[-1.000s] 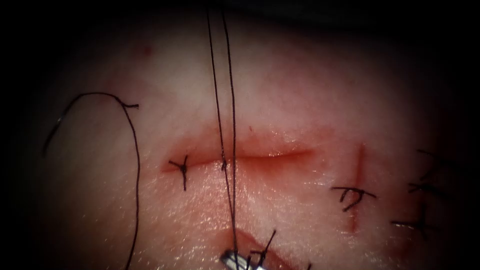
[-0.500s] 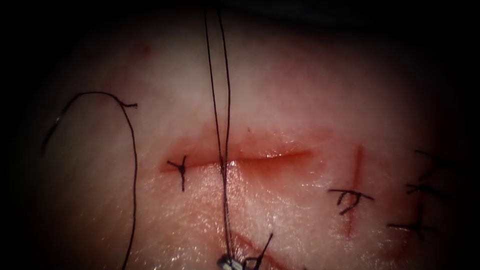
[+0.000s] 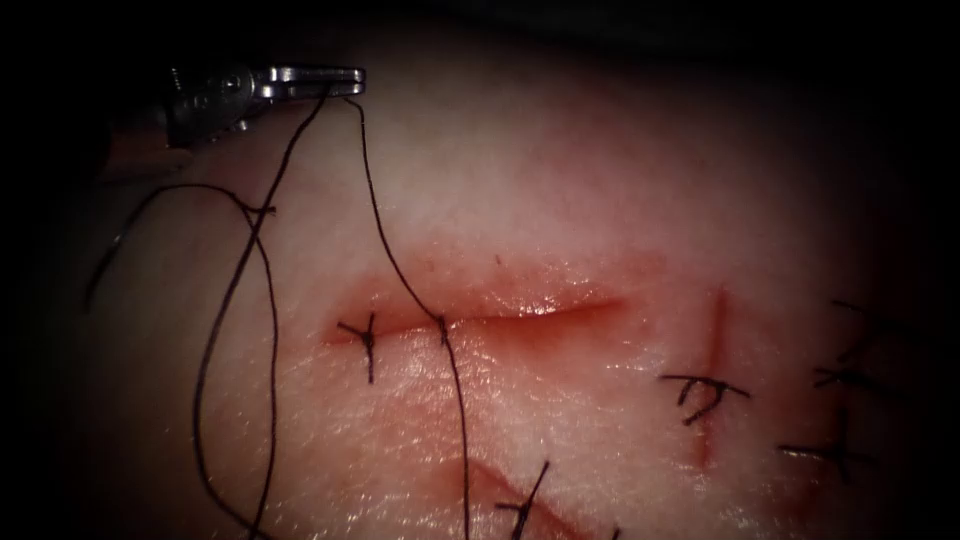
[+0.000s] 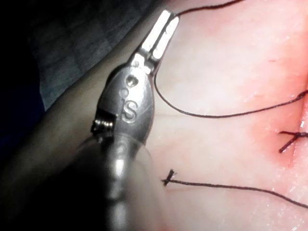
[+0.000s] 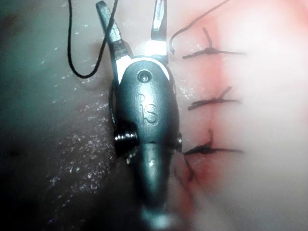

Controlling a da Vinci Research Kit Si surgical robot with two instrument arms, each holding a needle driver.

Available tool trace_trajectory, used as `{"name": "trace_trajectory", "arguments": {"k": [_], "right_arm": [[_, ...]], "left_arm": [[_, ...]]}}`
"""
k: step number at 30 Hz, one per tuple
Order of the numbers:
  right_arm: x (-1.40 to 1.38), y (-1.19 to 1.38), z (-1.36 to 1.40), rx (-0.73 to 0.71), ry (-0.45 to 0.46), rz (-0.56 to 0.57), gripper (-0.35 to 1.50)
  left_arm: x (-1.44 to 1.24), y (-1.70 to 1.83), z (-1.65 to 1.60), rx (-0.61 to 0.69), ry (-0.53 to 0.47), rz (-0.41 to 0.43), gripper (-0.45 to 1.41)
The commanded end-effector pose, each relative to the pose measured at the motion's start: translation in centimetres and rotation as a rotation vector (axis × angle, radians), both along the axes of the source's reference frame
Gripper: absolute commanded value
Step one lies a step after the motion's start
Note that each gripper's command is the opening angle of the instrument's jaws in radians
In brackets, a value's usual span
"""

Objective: Wound Closure
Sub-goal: Wrap the suture once around the right needle driver clockwise.

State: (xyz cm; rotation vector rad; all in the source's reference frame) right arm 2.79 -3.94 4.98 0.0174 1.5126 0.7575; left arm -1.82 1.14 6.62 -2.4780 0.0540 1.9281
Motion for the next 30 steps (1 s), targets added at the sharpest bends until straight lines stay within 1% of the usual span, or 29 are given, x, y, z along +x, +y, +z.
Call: {"name": "trace_trajectory", "arguments": {"k": [1,2,5,6,7,10,11,12,14,15,16,17,18,19,20,21,22,25,30], "right_arm": [[0.04,-0.13,-0.1,-0.008,0.049,-0.038,1.46],[0.02,-0.14,-0.15,-0.01,0.065,-0.049,1.46],[-0.12,-0.1,-0.32,0.004,0.099,-0.089,1.35],[-0.2,-0.02,-0.38,0.018,0.098,-0.079,1.31],[-0.29,0.13,-0.44,0.04,0.097,-0.068,1.28],[-0.42,0.44,-0.47,0.083,0.073,-0.056,1.13],[-0.46,0.59,-0.45,0.105,0.056,-0.059,1.06],[-0.48,0.69,-0.42,0.119,0.047,-0.065,1.06],[-0.51,0.94,-0.33,0.148,0.02,-0.062,1.06],[-0.49,1.16,-0.2,0.181,-0.014,-0.055,1.13],[-0.42,1.33,-0.07,0.202,-0.048,-0.047,1.15],[-0.37,1.4,0.0,0.199,-0.064,-0.049,1.11],[-0.25,1.55,0.17,0.21,-0.076,-0.066,0.91],[-0.2,1.61,0.25,0.212,-0.078,-0.074,0.66],[-0.07,1.73,0.44,0.227,-0.099,-0.101,0.41],[-0.02,1.78,0.51,0.229,-0.096,-0.119,-0.11],[0.1,1.89,0.68,0.248,-0.077,-0.194,-0.35],[0.25,2.0,0.87,0.267,-0.074,-0.277,-0.35],[0.48,2.09,1.08,0.303,-0.059,-0.372,-0.35]], "left_arm": [[-0.04,-0.1,-0.1,0.028,-0.033,0.043,-0.45],[-0.03,-0.17,-0.16,0.038,-0.049,0.059,-0.45],[-0.02,-0.41,-0.38,0.059,-0.104,0.104,-0.45],[-0.01,-0.48,-0.44,0.063,-0.118,0.112,-0.45],[-0.01,-0.64,-0.56,0.088,-0.134,0.07,-0.45],[-0.03,-0.85,-0.7,0.103,-0.141,0.061,-0.45],[-0.04,-0.9,-0.74,0.085,-0.131,0.117,-0.45],[-0.05,-0.96,-0.77,0.072,-0.123,0.159,-0.45],[-0.07,-1.08,-0.85,0.068,-0.081,0.144,-0.45],[-0.09,-1.2,-0.93,0.059,-0.055,0.136,-0.45],[-0.11,-1.27,-1.0,0.057,-0.047,0.127,-0.45],[-0.13,-1.31,-1.04,0.048,-0.031,0.113,-0.45],[-0.16,-1.36,-1.11,0.045,-0.026,0.099,-0.45],[-0.18,-1.39,-1.14,0.042,-0.023,0.096,-0.45],[-0.24,-1.46,-1.21,0.043,-0.024,0.09,-0.45],[-0.26,-1.48,-1.25,0.044,-0.025,0.086,-0.45],[-0.32,-1.53,-1.32,0.045,-0.022,0.076,-0.45],[-0.4,-1.56,-1.41,0.053,-0.01,0.062,-0.45],[-0.54,-1.62,-1.58,0.055,-0.005,0.044,-0.45]]}}
